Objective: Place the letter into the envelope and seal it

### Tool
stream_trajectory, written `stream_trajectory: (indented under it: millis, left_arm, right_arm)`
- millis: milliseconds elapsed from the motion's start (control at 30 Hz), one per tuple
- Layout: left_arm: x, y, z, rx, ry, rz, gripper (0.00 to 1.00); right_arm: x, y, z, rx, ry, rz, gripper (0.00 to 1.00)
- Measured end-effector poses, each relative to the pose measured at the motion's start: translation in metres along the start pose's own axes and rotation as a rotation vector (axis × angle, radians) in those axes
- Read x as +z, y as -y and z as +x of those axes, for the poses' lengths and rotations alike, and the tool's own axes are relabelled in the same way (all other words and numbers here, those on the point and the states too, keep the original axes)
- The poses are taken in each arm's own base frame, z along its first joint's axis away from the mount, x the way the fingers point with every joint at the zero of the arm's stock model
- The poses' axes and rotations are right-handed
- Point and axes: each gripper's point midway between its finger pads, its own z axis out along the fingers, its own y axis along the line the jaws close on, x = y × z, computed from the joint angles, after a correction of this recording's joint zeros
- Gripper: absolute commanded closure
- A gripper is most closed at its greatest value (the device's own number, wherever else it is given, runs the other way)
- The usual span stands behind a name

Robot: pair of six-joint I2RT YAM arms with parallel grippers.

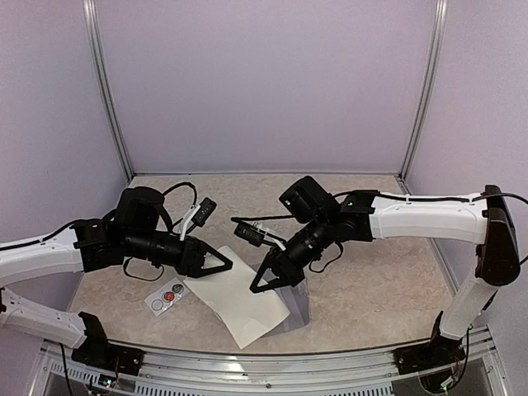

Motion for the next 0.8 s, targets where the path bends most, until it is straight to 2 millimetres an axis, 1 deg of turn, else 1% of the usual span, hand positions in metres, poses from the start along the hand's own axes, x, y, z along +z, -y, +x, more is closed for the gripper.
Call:
stream_trajectory:
  millis: [67, 167, 267, 300, 333, 367, 433, 500, 533, 600, 633, 667, 700, 733, 767, 800]
  left_arm:
    - [-0.002, 0.001, 0.002, -0.010, 0.000, 0.017, 0.71]
    - [-0.007, 0.004, 0.002, -0.009, 0.011, 0.047, 0.76]
    - [-0.012, 0.008, -0.002, -0.011, 0.029, 0.067, 0.75]
    - [-0.013, 0.009, -0.003, -0.010, 0.033, 0.072, 0.72]
    - [-0.014, 0.010, -0.004, -0.010, 0.038, 0.076, 0.70]
    - [-0.015, 0.010, -0.004, -0.011, 0.041, 0.079, 0.72]
    - [-0.015, 0.010, -0.004, -0.017, 0.039, 0.083, 0.86]
    - [-0.015, 0.010, -0.004, -0.022, 0.037, 0.088, 0.96]
    - [-0.015, 0.010, -0.003, -0.021, 0.037, 0.091, 0.99]
    - [-0.015, 0.010, -0.003, -0.025, 0.037, 0.093, 1.00]
    - [-0.015, 0.010, -0.004, -0.020, 0.038, 0.094, 0.94]
    - [-0.015, 0.010, -0.004, -0.020, 0.040, 0.093, 0.77]
    - [-0.015, 0.010, -0.003, -0.017, 0.040, 0.092, 0.49]
    - [-0.015, 0.009, -0.003, -0.017, 0.040, 0.089, 0.27]
    - [-0.014, 0.008, -0.003, -0.015, 0.040, 0.084, 0.13]
    - [-0.014, 0.006, -0.002, -0.016, 0.041, 0.077, 0.04]
  right_arm:
    - [0.000, 0.000, 0.001, -0.001, -0.004, 0.000, 1.00]
    - [0.000, 0.000, 0.001, -0.005, -0.004, 0.003, 1.00]
    - [0.001, 0.000, 0.002, -0.011, -0.007, 0.004, 1.00]
    - [0.000, 0.000, 0.003, -0.011, -0.010, 0.004, 1.00]
    - [0.000, 0.000, 0.004, -0.011, -0.013, 0.004, 1.00]
    - [0.000, 0.000, 0.005, -0.011, -0.017, 0.004, 1.00]
    - [0.000, 0.000, 0.006, -0.009, -0.023, 0.004, 1.00]
    - [0.000, 0.000, 0.007, -0.012, -0.026, 0.003, 1.00]
    - [0.000, 0.000, 0.007, -0.013, -0.026, 0.003, 1.00]
    - [0.000, 0.000, 0.007, -0.014, -0.026, 0.003, 1.00]
    - [0.000, 0.000, 0.007, -0.015, -0.024, 0.001, 1.00]
    - [0.001, 0.000, 0.007, -0.015, -0.023, -0.001, 1.00]
    - [0.001, -0.001, 0.007, -0.014, -0.021, -0.006, 1.00]
    - [0.001, -0.001, 0.008, -0.013, -0.020, -0.009, 1.00]
    - [0.001, -0.001, 0.008, -0.011, -0.019, -0.012, 1.00]
    - [0.002, -0.002, 0.008, -0.009, -0.018, -0.016, 1.00]
